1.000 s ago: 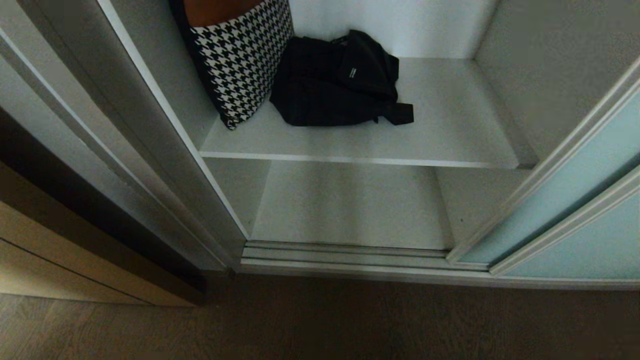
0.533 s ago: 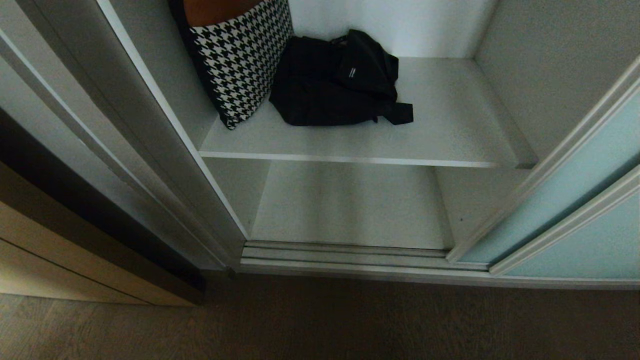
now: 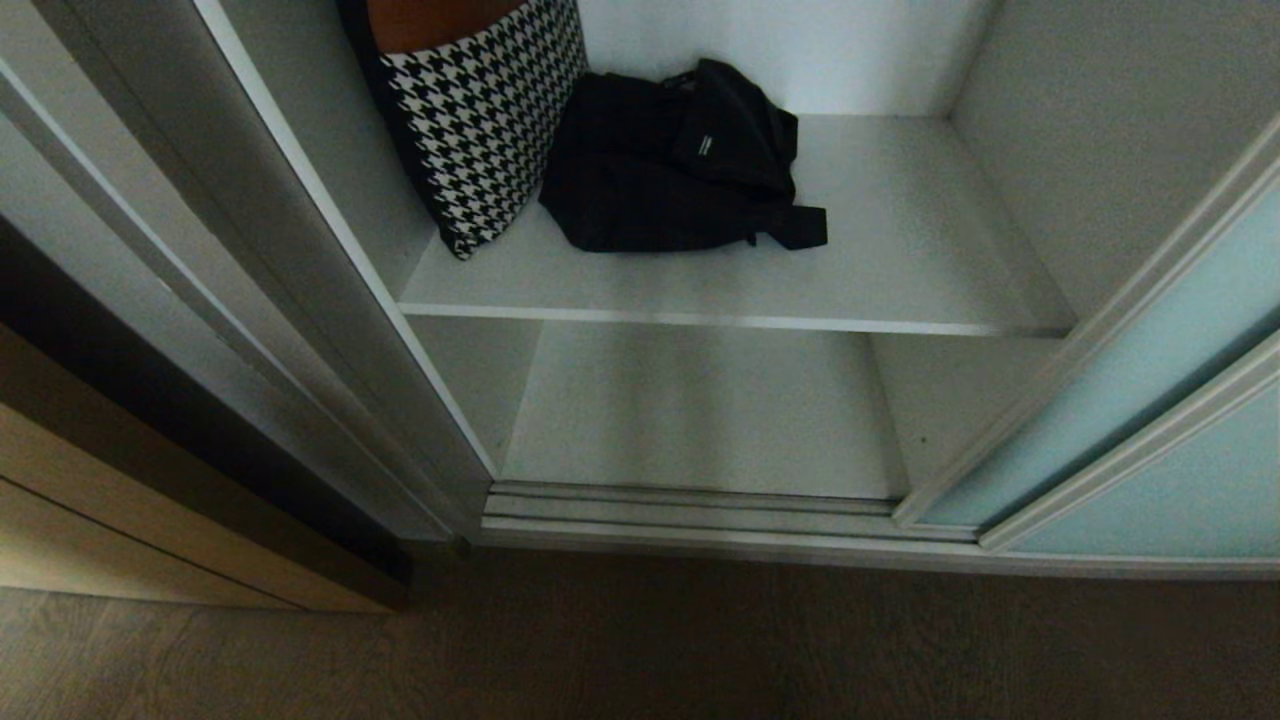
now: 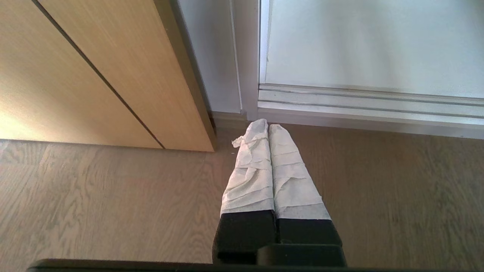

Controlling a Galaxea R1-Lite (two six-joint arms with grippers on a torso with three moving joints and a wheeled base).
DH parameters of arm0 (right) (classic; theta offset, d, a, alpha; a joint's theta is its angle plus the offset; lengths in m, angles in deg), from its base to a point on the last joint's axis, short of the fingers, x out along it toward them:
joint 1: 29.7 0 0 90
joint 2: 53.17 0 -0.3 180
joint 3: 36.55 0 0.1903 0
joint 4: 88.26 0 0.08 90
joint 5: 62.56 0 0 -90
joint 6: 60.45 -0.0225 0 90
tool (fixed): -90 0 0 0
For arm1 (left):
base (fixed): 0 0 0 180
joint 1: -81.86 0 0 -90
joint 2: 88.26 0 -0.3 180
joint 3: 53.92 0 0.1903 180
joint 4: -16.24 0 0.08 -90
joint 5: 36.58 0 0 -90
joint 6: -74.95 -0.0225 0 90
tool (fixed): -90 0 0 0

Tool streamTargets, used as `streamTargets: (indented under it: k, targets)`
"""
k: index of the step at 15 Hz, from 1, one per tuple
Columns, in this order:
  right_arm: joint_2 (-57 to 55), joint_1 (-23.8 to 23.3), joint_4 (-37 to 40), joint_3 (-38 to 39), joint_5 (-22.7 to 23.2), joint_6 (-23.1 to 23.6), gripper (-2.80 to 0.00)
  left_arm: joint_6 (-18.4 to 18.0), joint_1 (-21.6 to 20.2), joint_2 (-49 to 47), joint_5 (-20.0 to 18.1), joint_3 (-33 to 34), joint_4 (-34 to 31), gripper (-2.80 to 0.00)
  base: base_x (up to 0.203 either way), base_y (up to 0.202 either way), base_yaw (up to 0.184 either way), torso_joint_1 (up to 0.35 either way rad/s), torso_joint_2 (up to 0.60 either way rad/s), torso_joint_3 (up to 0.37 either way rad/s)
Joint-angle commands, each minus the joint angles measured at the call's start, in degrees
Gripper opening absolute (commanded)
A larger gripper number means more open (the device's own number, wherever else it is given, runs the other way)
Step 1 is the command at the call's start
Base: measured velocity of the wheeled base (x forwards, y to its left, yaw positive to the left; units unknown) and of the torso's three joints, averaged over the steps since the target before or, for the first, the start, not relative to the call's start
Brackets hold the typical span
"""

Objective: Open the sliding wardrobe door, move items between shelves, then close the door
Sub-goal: Close the door

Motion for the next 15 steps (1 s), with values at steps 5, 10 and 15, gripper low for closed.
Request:
streamTargets:
  k: [5, 10, 15]
  targets:
    - [-3.1, 2.1, -6.4, 0.5, 1.3, -5.3, -2.80, 0.0, 0.0, -0.1, 0.0, 0.0, 0.0, -2.80, 0.000, 0.000, 0.000, 0.000, 0.00, 0.000]
    - [-4.8, 8.5, -3.6, -0.2, 2.5, -6.4, -2.80, -0.1, 0.0, -0.1, 0.0, 0.0, 0.0, -2.80, 0.000, 0.000, 0.000, 0.000, 0.00, 0.000]
    - [-6.6, 10.4, -2.1, -3.1, 2.8, -7.1, -2.80, 0.0, 0.0, -0.1, 0.0, 0.0, 0.0, -2.80, 0.000, 0.000, 0.000, 0.000, 0.00, 0.000]
